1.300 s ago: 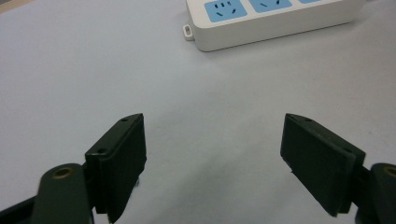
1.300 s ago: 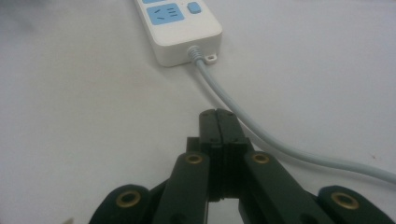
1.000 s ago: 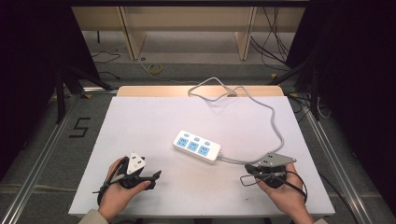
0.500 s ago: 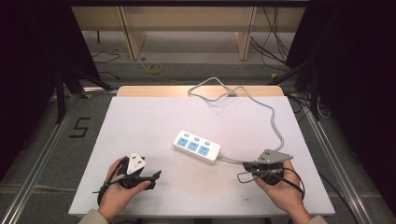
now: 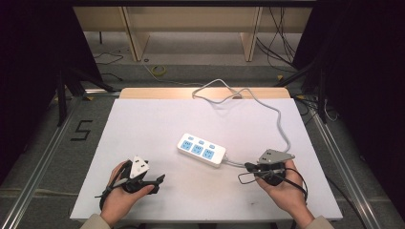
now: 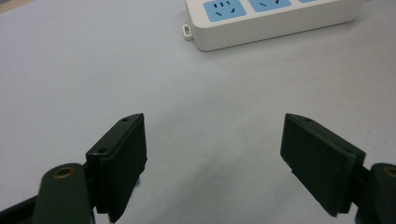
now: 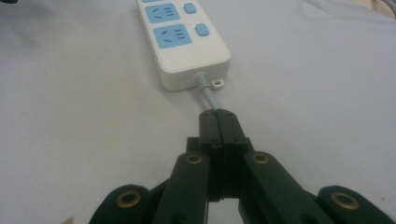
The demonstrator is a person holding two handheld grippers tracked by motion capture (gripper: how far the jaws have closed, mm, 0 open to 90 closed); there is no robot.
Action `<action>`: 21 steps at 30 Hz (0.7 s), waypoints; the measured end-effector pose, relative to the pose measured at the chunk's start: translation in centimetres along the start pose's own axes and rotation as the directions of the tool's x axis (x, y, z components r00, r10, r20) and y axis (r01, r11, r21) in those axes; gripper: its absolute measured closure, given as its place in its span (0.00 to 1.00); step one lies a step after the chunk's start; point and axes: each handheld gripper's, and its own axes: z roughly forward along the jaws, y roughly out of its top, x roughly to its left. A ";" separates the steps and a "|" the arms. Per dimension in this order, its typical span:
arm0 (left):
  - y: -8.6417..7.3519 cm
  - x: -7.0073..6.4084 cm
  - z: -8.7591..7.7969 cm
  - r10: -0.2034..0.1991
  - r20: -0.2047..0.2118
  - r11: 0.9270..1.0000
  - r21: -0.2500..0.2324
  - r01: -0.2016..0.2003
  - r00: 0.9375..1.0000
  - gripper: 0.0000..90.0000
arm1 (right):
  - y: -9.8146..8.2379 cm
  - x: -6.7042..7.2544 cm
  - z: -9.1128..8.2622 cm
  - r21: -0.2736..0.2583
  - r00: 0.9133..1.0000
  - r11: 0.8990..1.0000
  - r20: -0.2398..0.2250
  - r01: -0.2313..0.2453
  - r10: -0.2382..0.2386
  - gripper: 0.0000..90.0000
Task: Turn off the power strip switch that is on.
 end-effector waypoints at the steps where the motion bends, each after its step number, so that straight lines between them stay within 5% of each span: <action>1: 0.0 0.0 0.0 0.000 0.000 1.000 -0.001 0.000 1.000 0.25 | 0.0 0.0 0.0 0.002 1.000 1.000 0.000 0.004 -0.004 1.00; 21: -0.1 0.1 0.0 -0.002 0.001 1.000 0.000 0.002 1.000 0.25 | 1.0 0.0 0.4 0.010 1.000 1.000 -0.004 0.013 -0.013 1.00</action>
